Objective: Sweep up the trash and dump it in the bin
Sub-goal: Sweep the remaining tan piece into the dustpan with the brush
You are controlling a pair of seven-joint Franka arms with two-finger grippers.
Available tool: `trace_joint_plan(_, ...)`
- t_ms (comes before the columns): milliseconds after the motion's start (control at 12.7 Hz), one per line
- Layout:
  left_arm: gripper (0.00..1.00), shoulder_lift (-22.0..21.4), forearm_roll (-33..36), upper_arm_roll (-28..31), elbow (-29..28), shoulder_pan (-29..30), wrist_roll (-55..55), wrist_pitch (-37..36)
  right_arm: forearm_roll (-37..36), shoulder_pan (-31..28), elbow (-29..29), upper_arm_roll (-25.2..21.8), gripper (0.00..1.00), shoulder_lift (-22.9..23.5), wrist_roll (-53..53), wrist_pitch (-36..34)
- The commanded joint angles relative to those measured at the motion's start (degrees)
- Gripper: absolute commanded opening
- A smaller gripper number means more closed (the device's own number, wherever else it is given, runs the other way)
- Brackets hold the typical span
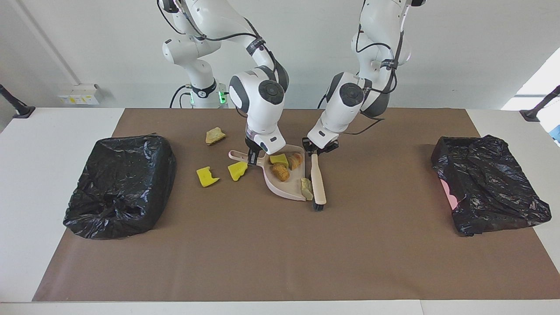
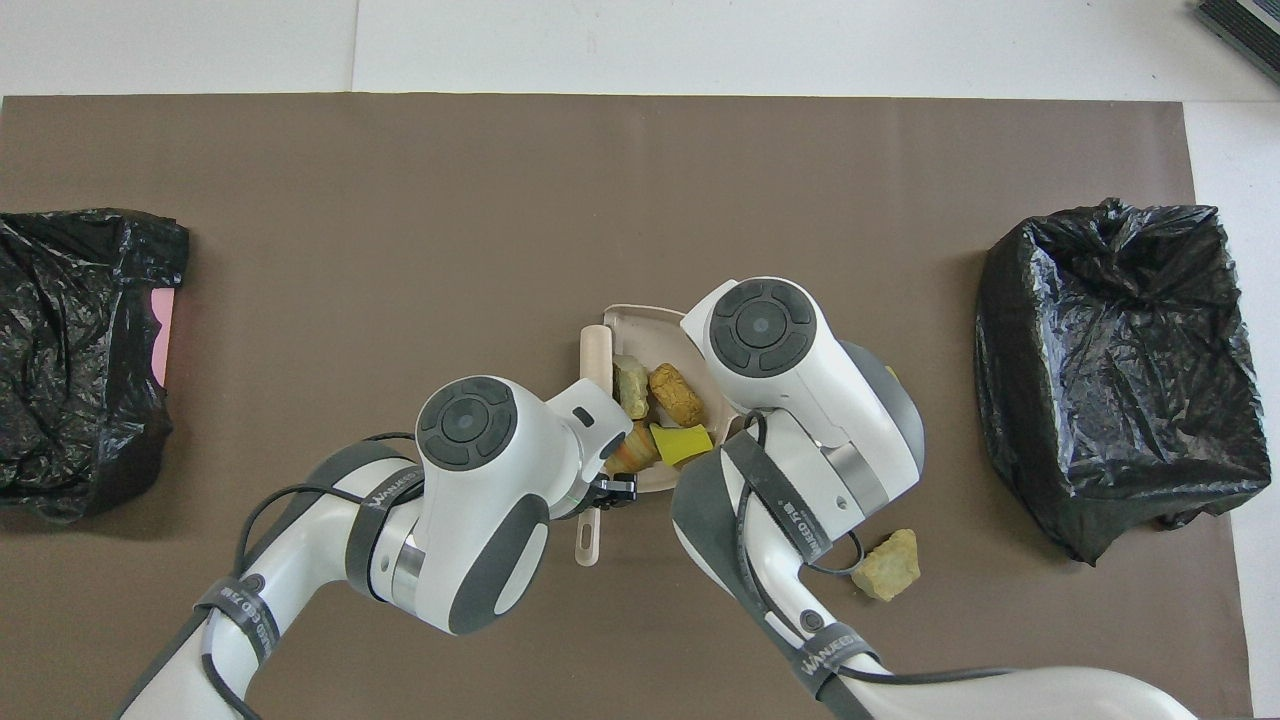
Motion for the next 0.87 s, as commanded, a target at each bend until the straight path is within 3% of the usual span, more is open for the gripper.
trace_joint_plan(0,0.00,-2.0,-1.9,0.8,1.3,-1.9,0.1,-0.9,0.5,-1.6,0.0,0.4,0.00,-1.1,-2.5,1.1)
trace_joint_plan(394,0.00,-2.0,-0.4,1.7,2.6,-0.7,-6.1,-0.8,10.6,-6.2,-0.8,0.3,0.00,-2.3,-6.0,6.5)
trace_joint_plan(787,0.00,-8.7,3.3,5.9,8.2,0.9,-7.9,-6.8,16.1,-10.4,-0.6,0.3,0.00,-2.9,-12.8,6.7)
